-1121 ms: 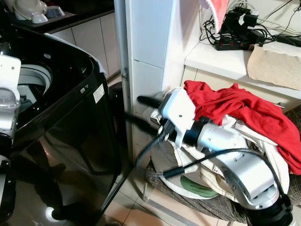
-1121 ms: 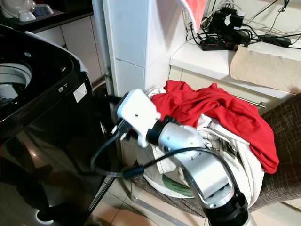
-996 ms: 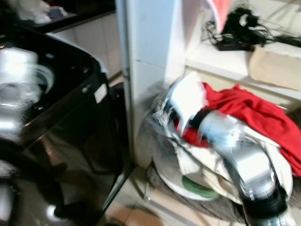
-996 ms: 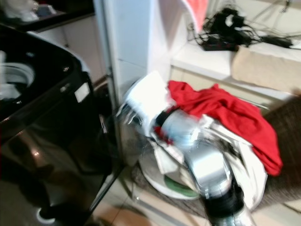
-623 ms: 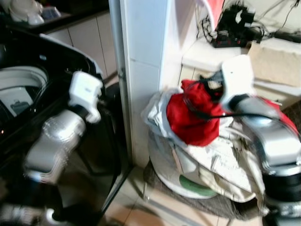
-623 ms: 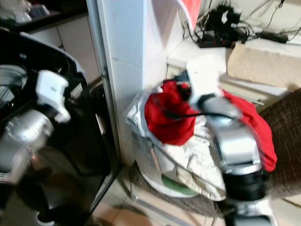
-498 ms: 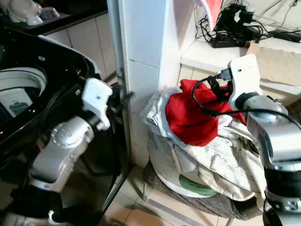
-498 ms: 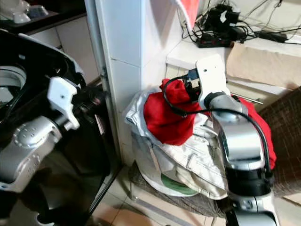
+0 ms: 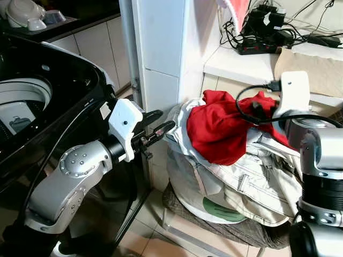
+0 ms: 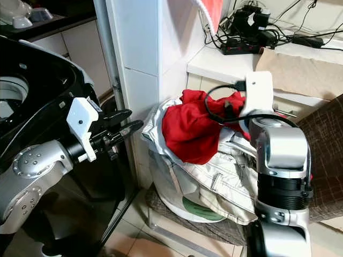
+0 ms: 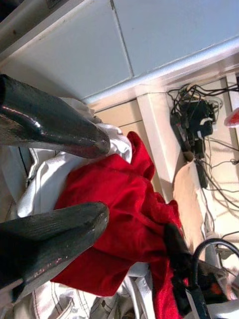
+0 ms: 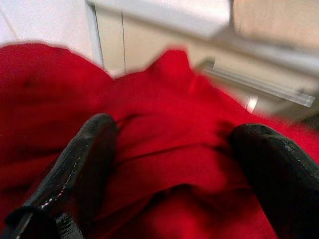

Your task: Clothes washing

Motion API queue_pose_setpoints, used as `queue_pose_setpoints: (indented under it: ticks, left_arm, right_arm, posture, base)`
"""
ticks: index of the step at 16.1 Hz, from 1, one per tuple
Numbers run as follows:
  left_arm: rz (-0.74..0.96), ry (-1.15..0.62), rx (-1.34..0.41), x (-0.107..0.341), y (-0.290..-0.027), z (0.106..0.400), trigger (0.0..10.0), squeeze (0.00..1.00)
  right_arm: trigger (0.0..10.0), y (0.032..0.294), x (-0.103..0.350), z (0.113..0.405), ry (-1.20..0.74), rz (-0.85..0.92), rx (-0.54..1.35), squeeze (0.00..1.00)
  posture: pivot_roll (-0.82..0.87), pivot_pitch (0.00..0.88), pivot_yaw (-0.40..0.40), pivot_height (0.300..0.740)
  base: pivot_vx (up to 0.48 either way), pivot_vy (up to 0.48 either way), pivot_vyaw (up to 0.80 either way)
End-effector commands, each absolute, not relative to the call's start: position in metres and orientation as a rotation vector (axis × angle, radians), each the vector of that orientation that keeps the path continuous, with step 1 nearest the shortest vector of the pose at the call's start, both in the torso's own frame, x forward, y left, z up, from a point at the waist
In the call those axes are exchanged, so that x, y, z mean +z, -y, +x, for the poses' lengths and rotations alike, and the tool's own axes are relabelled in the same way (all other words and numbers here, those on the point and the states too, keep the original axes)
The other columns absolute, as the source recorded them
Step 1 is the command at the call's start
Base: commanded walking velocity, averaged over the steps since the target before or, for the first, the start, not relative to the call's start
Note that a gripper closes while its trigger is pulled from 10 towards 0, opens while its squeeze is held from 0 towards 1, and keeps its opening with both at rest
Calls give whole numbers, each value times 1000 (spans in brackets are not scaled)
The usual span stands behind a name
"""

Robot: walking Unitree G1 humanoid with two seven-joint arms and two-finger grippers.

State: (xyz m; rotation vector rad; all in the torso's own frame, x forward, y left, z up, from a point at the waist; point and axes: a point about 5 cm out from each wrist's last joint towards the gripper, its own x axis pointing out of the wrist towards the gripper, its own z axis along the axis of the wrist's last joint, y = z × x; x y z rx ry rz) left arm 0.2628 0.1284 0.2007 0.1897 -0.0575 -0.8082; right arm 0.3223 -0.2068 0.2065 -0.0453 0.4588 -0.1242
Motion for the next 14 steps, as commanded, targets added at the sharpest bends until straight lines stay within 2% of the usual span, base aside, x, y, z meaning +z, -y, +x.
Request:
queue_pose_setpoints:
  ticks: [1, 2, 3, 4, 8, 14]
  left_arm:
    - [203, 61, -819, 206, -130, 261, 10000, 0]
    - [203, 63, -834, 208, -128, 259, 10000, 0]
    - [196, 64, -851, 210, -127, 257, 10000, 0]
    - [184, 71, -862, 214, -126, 256, 10000, 0]
    - [121, 93, -917, 221, -122, 249, 10000, 0]
    - [124, 80, -888, 219, -125, 251, 10000, 0]
  right_arm:
    - [10000, 209, 201, 322, -510, 0, -136, 0]
    - [6941, 210, 199, 321, -522, 22, -142, 0]
    - [2275, 210, 198, 320, -533, 40, -146, 0]
    - [0, 209, 198, 319, -540, 55, -145, 0]
    - [0, 209, 198, 317, -547, 65, -149, 0]
    - [0, 207, 196, 314, -544, 95, -142, 0]
  posture:
    - [-15, 0, 5, 740]
    - [-12, 0, 5, 740]
    - [-12, 0, 4, 740]
    - [-13, 0, 4, 740]
    - [-22, 0, 8, 740]
    - [-28, 0, 2, 740]
  base:
    - [0, 0, 0]
    - [0, 0, 0]
    - [0, 0, 0]
    - [0, 0, 0]
    - [0, 0, 0]
    - [0, 0, 0]
